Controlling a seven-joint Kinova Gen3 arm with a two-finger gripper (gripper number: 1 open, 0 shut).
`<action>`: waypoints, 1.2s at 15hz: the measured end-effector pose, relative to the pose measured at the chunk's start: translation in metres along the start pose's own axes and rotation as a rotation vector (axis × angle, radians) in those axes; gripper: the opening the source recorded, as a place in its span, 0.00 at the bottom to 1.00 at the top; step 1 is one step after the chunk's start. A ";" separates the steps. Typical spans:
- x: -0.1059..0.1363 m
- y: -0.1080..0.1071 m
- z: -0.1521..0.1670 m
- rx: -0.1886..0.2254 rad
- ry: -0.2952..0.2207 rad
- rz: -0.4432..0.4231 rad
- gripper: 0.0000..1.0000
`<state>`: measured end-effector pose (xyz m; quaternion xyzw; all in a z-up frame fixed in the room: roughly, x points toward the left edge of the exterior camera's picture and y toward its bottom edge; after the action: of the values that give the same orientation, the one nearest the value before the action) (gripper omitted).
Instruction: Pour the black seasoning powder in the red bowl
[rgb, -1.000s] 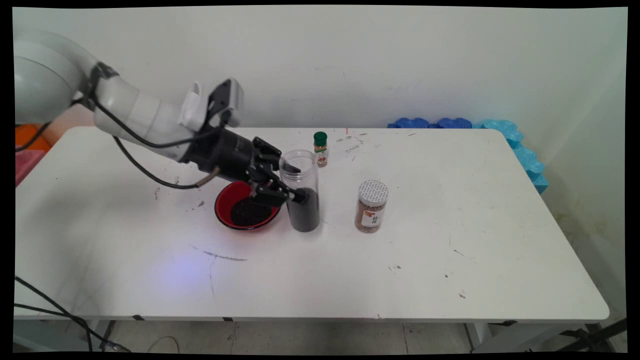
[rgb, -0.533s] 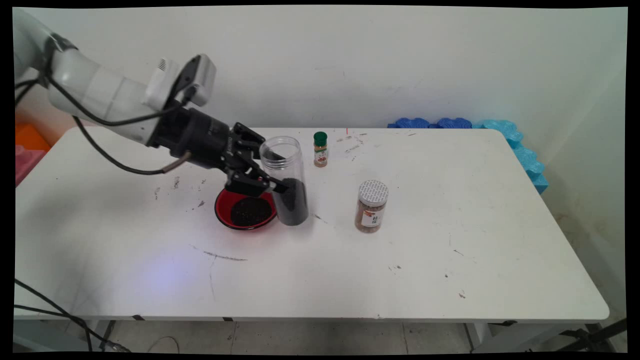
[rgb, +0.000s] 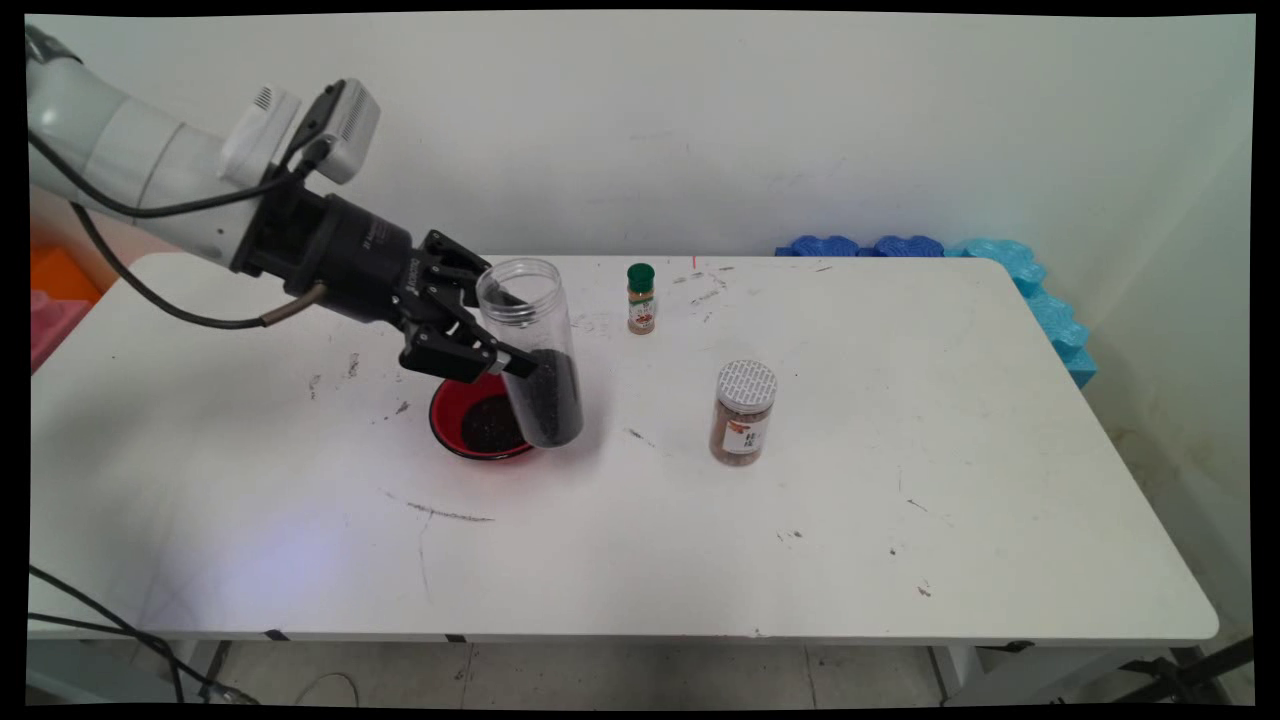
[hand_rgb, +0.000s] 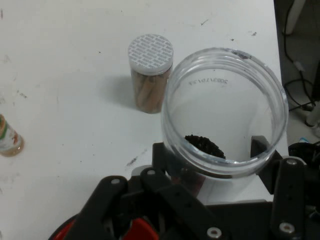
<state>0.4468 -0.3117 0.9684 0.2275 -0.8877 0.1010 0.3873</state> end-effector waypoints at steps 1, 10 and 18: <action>0.000 0.000 -0.002 0.000 -0.002 -0.004 0.00; -0.006 -0.001 -0.011 -0.013 -0.029 -0.102 0.00; -0.012 -0.008 -0.008 -0.036 -0.046 -0.311 0.00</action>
<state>0.4636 -0.3118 0.9650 0.3576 -0.8520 0.0188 0.3820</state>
